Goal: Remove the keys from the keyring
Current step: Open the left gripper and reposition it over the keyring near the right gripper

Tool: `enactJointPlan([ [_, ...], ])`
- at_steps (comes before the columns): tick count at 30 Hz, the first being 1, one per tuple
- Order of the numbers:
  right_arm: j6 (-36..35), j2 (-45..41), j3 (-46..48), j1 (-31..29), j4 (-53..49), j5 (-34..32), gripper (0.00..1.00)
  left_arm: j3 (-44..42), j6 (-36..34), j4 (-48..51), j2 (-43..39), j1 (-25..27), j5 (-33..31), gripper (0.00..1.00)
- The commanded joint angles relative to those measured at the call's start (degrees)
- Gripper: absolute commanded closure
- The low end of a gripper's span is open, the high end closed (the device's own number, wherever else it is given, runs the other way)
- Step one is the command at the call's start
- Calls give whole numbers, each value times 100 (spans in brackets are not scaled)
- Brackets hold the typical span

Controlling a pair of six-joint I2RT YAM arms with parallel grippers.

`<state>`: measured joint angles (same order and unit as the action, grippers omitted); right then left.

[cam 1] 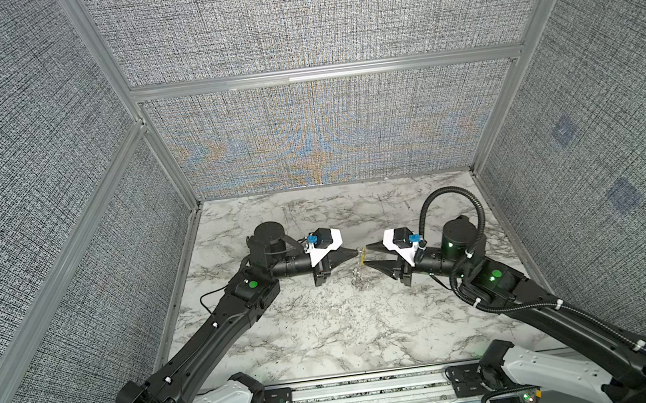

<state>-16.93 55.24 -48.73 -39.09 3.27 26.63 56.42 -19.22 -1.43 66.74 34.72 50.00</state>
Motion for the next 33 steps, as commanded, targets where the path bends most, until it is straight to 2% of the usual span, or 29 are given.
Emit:
enactJointPlan([
  [1, -584, -73, -185, -6, -775, -1063, 56, 543, -762, 1476, 220, 0, -690, 100],
  [8, -873, 113, -373, -53, -864, -1503, 57, 1559, -1081, 2844, 684, 104, -1354, 100],
  [14, -893, 303, -383, -220, -504, -1700, 67, 2216, -1145, 3576, 1017, 295, -1623, 100],
  [23, -702, 350, -278, -365, -137, -1448, 74, 2792, -1136, 4115, 1333, 498, -1782, 100],
  [33, -286, 321, -102, -371, 90, -1365, 81, 2823, -1216, 4125, 1310, 604, -1739, 100],
])
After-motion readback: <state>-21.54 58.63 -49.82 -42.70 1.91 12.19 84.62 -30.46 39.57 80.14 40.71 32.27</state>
